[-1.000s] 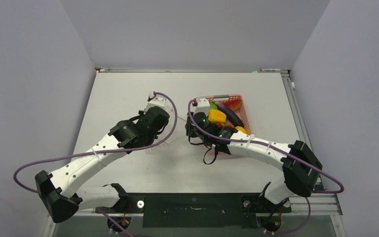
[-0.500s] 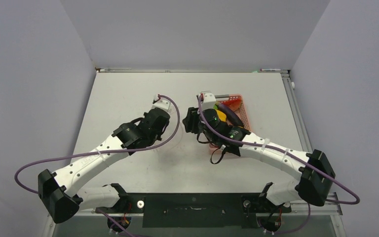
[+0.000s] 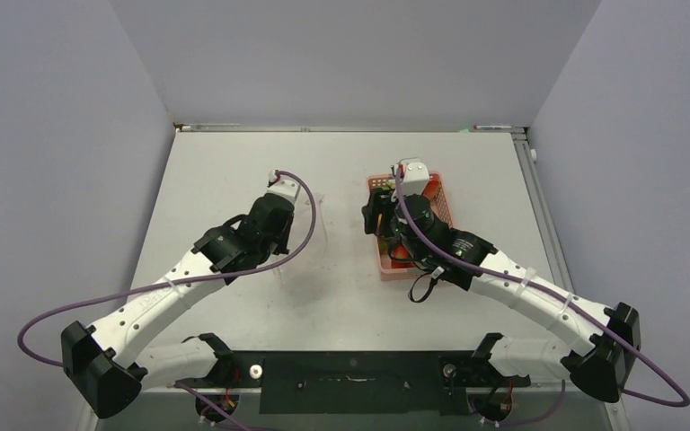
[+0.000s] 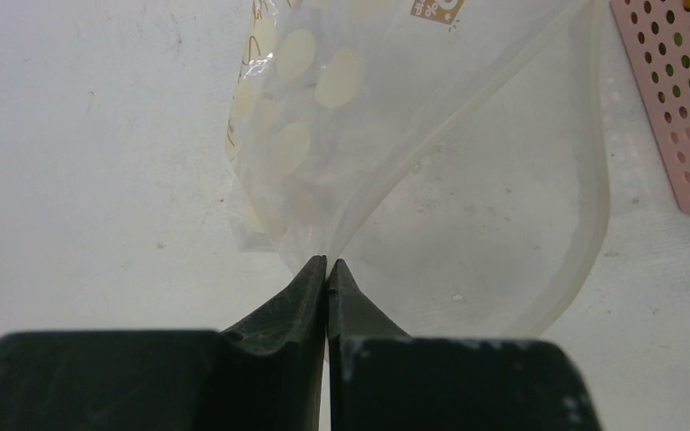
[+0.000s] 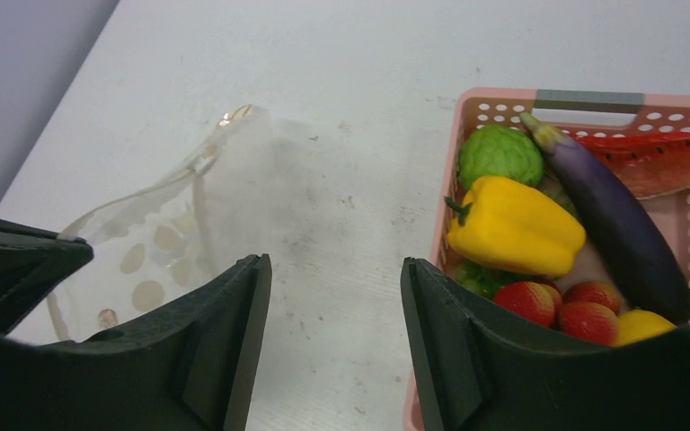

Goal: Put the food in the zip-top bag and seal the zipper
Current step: Open the zipper of the food storage bag, then pick up the fake fruit from the bin.

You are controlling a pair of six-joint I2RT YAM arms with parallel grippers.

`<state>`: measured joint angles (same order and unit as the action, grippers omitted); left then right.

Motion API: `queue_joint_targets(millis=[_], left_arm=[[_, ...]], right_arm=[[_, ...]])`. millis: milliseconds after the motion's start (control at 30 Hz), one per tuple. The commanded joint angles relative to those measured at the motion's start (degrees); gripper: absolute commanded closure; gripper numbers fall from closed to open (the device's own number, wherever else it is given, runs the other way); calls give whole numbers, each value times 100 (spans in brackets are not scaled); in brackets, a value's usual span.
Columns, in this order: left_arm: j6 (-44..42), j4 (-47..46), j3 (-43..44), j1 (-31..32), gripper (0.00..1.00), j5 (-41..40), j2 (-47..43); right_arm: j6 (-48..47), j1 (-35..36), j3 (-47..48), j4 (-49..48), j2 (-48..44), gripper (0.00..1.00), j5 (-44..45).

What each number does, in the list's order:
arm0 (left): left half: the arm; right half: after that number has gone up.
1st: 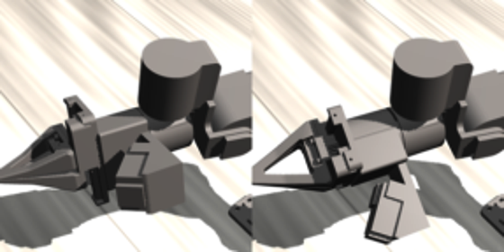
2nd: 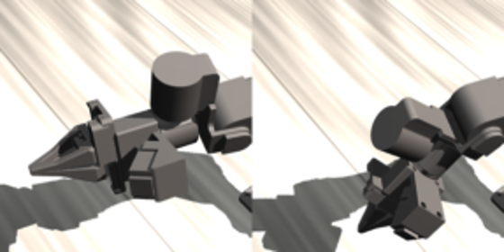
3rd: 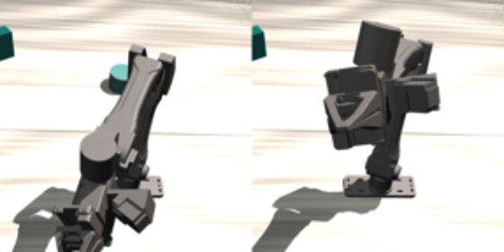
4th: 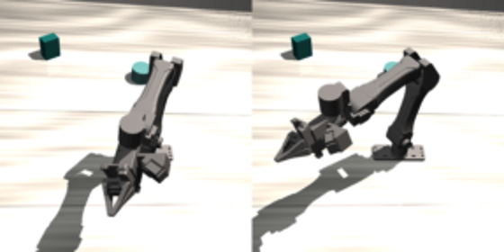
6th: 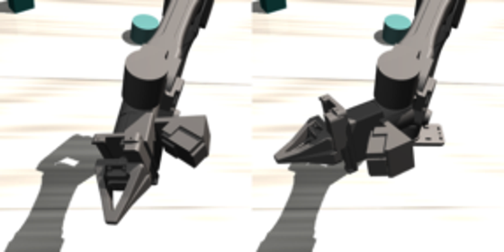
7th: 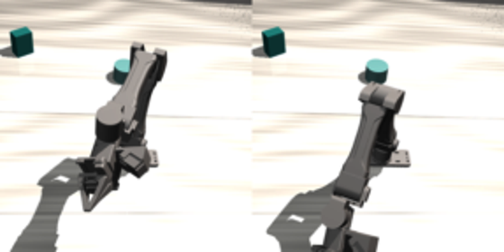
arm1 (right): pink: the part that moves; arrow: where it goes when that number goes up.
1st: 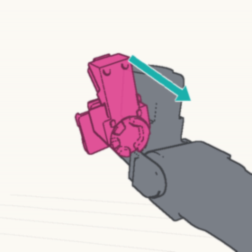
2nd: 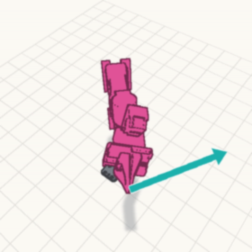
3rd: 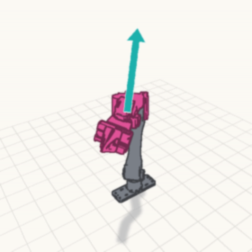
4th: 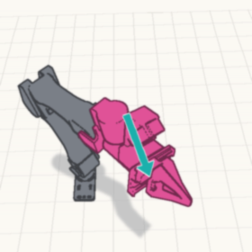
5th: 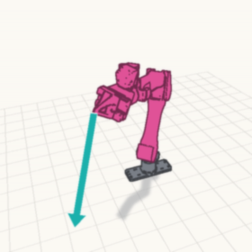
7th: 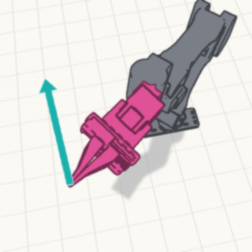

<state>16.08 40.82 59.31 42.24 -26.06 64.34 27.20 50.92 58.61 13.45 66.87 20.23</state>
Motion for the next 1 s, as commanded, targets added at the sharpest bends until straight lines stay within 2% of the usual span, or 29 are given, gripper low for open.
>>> queue_joint_targets(millis=[0,467,700,833,967], left_arm=[[-34,-336,-33,-71,100,162,-219],[-28,-329,-110,-114,100,260,-317],[-26,-316,-158,-117,100,225,-442],[-25,-313,-157,-120,100,234,-457],[-27,-309,-162,-119,100,242,-487]], right_arm=[[-365,-107,25,562,-241,42,438],[-1114,-402,-24,1329,138,33,402],[-1573,-486,76,1448,591,30,-36],[-1938,-484,143,1503,854,30,-252],[-2522,-482,135,1432,999,35,-327]])
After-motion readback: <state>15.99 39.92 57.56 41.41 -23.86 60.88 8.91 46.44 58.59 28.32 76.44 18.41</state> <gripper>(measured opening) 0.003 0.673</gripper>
